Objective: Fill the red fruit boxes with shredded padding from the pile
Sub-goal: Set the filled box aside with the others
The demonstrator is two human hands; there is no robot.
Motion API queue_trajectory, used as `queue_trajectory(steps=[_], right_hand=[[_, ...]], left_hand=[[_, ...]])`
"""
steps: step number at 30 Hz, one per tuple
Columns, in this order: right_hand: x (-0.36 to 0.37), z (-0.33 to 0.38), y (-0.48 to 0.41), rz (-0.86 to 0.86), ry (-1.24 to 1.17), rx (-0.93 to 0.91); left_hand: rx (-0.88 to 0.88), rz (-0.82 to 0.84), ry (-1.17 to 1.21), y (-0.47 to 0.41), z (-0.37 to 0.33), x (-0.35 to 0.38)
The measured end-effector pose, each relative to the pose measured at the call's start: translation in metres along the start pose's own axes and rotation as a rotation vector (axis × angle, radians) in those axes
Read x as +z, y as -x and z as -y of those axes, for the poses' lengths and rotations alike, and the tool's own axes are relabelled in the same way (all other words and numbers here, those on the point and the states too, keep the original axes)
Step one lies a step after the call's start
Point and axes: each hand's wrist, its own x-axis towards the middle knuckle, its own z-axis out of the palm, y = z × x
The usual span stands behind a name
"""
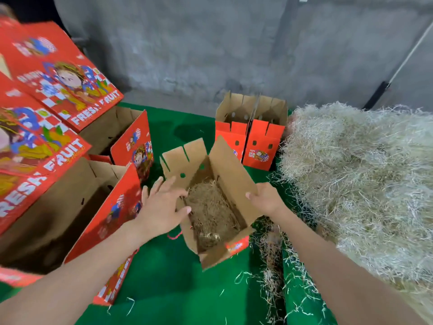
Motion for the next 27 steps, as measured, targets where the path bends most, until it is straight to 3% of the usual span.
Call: queue_trajectory(steps=[3,6,9,10,14,18,21,24,27], right_hand=[[0.011,0.011,0.001,0.095,-0.285,0.056],[0.021,0.007,0.015,0.126,-0.241,-0.079],[0.041,-0.016,0.048,-0.114,-0.231,-0.313],[0.048,-0.023,0.059,-0.114,-0.176,-0.356],[0.066,-0.026,0.069,0.078,0.119,-0.308],[0.073,0.003,0.047,0.158,0.214,-0.291],[0.078,0.030,0.023,0.129,0.252,-0.238],[0.081,0.056,-0.006,0.185,0.345,-0.247],[0.080,0.079,-0.039,0.274,0.431,-0.304]], left_hand=[[-0.074,0.095,0.361,-0.004,-0.004,0.011],[-0.050,0.158,0.557,-0.007,-0.010,0.026],[-0.022,0.035,0.471,-0.014,-0.019,0.033],[-0.017,-0.013,0.435,-0.016,-0.021,0.035],[-0.016,-0.140,0.304,-0.024,-0.021,0.036],[-0.056,-0.210,0.268,-0.030,-0.005,0.028],[-0.051,-0.186,0.217,-0.036,0.011,0.026],[-0.010,-0.083,0.238,-0.051,0.032,0.009],[-0.006,-0.093,0.311,-0.072,0.063,-0.017]])
